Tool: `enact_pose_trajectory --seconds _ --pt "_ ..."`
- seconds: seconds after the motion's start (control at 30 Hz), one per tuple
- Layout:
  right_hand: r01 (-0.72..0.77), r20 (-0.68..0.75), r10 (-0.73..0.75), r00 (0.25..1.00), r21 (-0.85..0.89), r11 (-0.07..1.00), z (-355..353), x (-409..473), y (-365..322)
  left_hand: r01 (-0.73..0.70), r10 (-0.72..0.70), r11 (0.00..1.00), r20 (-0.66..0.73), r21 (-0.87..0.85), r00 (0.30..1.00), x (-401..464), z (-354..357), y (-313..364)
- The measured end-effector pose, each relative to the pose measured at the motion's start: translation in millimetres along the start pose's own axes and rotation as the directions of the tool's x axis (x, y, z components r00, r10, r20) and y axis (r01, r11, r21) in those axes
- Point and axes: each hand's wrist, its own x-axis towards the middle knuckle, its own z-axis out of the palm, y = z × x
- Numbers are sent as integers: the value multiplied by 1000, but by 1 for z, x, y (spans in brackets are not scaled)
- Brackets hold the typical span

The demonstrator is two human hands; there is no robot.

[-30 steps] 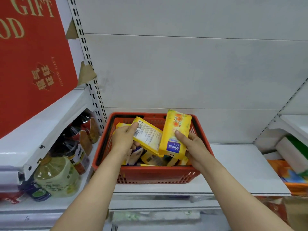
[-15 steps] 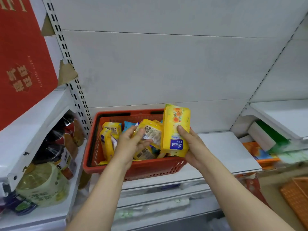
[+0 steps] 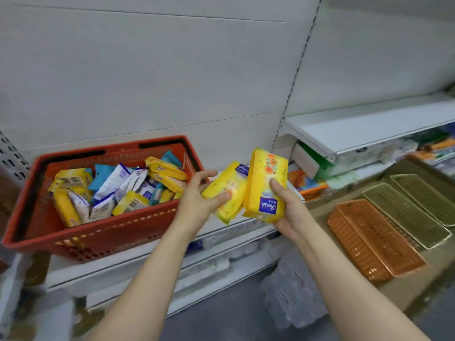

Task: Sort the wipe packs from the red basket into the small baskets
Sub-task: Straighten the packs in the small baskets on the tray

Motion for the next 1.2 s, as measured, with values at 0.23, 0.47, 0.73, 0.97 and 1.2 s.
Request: enact_pose_trajectory --seconds 0.23,0.47,0.73,0.97,1.2 --pt "1 -107 4 994 52 999 -169 -48 -50 331 -343 939 196 94 919 -10 180 -12" --pt "-25 -221 50 974 111 993 -295 -69 -82 546 -546 796 81 -260 834 -17 326 -39" --pt "-43 -248 61 967 75 996 -351 -23 -95 594 -525 781 310 -195 793 21 395 -64" --pt "-183 -278 122 953 -203 962 -405 20 -125 549 -521 836 334 14 785 104 402 -87" --pt "-328 -269 256 928 -267 906 -447 62 -136 612 -684 724 448 320 576 124 420 -127"
